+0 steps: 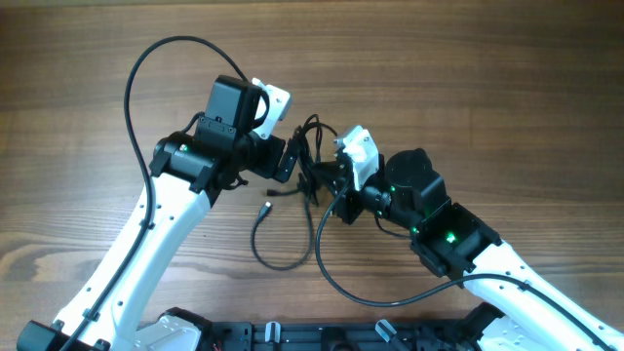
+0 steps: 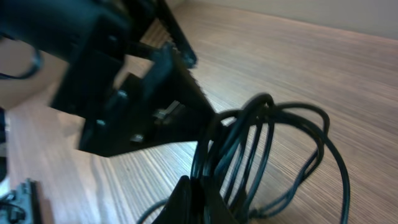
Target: Untangle cables
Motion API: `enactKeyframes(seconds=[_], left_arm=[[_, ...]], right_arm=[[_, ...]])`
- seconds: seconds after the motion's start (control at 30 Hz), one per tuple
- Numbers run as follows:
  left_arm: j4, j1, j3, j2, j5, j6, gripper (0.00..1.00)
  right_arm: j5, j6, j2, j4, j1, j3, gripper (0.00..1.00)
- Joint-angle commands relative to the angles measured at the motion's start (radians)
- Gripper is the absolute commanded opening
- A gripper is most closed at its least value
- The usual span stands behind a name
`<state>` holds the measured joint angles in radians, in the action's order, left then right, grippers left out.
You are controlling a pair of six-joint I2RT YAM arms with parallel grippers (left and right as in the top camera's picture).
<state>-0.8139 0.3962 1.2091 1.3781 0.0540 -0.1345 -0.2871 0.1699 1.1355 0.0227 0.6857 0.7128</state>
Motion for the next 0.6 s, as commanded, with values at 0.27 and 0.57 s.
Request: enactKeyframes(seconds=[0.27,0.57], left_arm=[[0.107,-0.002,-0.001,0.013,0.212,-0.106,0.97],[0.084,-0.002,-0.001,0.013,0.2,-0.101,0.99]], right_arm=[[-0.012,0.039,0.004,-0.047,-0.003,0.005,0.05],[0.309,0.334,0.005,-0.336,-0.003,0.005,0.54]])
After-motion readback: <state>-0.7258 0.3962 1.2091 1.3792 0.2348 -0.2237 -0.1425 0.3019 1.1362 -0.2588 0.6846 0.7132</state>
